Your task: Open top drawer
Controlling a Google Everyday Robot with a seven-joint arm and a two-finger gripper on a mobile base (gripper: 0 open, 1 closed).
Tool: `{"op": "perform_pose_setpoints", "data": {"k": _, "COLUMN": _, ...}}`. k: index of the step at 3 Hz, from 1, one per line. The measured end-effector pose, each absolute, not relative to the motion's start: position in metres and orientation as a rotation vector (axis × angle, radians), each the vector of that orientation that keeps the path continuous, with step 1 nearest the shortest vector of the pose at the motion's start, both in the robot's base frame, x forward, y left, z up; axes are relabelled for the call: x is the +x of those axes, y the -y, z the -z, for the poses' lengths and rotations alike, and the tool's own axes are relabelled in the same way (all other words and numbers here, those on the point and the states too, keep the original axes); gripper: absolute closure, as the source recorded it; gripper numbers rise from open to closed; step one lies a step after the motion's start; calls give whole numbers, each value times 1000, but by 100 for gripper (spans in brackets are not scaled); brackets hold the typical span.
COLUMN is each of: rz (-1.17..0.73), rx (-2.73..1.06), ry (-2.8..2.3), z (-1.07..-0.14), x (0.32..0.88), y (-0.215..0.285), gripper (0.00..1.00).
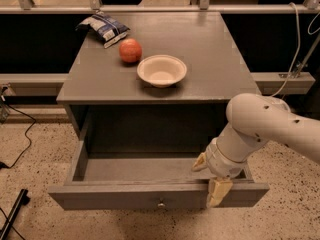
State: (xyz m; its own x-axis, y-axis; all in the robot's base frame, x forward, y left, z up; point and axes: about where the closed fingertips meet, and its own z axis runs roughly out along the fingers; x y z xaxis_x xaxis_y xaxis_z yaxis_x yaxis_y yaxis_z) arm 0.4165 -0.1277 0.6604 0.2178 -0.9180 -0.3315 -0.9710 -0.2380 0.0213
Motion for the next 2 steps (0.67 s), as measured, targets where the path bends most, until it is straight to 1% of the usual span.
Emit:
{"op": "perform_pose_setpoints", "data": {"k": 1, "rz": -340, "rx": -2284, "ry": -1799, "z": -681, "x": 411, "y": 136, "gripper": 24}}
{"op": "perform_pose_setpoints", "data": {"k": 2, "rz": -200, "rx": -2286, "ry": -1766, "z": -720, "x": 410, "y": 143, "gripper": 26}}
